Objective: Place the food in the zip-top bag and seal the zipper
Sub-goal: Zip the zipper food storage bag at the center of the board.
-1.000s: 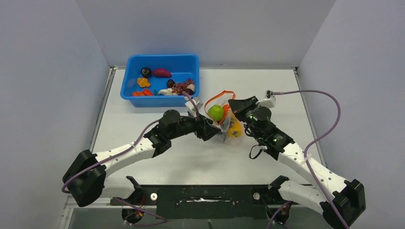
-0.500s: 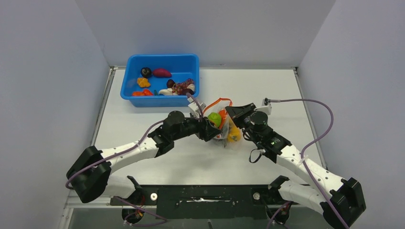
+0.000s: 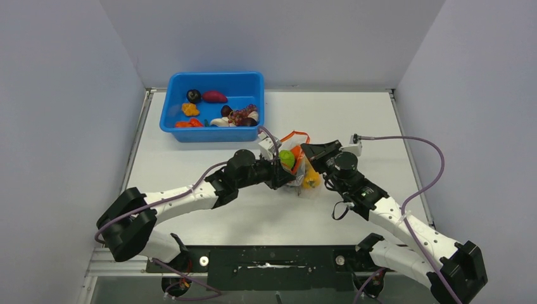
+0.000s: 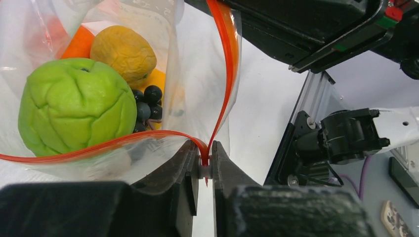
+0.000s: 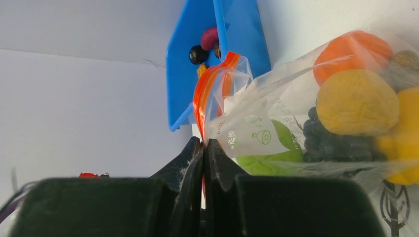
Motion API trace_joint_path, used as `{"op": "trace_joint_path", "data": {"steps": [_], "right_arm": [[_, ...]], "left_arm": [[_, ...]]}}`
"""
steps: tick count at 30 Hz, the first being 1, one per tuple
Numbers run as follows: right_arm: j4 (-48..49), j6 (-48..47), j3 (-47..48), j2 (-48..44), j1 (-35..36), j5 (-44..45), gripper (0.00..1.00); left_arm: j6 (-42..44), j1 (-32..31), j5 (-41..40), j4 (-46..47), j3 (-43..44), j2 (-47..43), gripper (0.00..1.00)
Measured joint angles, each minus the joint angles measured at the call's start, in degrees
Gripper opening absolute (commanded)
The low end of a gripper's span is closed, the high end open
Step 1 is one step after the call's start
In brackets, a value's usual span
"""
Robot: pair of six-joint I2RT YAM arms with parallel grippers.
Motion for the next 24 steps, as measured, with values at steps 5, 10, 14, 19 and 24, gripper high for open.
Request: {"op": "trace_joint_path", "data": {"steps": [5,10,14,19,24], "right_arm": [[0.0,-1.2,-0.2,-0.5,0.0,0.1,0.31],[0.2,-7.0,-1.2,-3.7,0.0,0.1,0.56],[-2.7,-19.4,-0.2,-6.2,-0.1,0.8,0.63],[-9.5,-39.0,5.8,-6.9,-0.1,1.0,0.64],[-14.4,-56.9,12.3,-6.7,-0.4,-5.5,0.65]], "left_arm": [[0.7,0.0,-0.2,-1.5,0.6,0.0,0.0],[5.9,0.0,0.4,-8.6,3.3,-1.9,0.0],[12.7,0.1,1.4,-15.3,6.0,-5.0,0.0],[22.1,0.7,3.1,-22.9,8.1,-7.8,0.0],[30.1,1.5,5.5,-28.1,10.2,-8.7,0.0]]}}
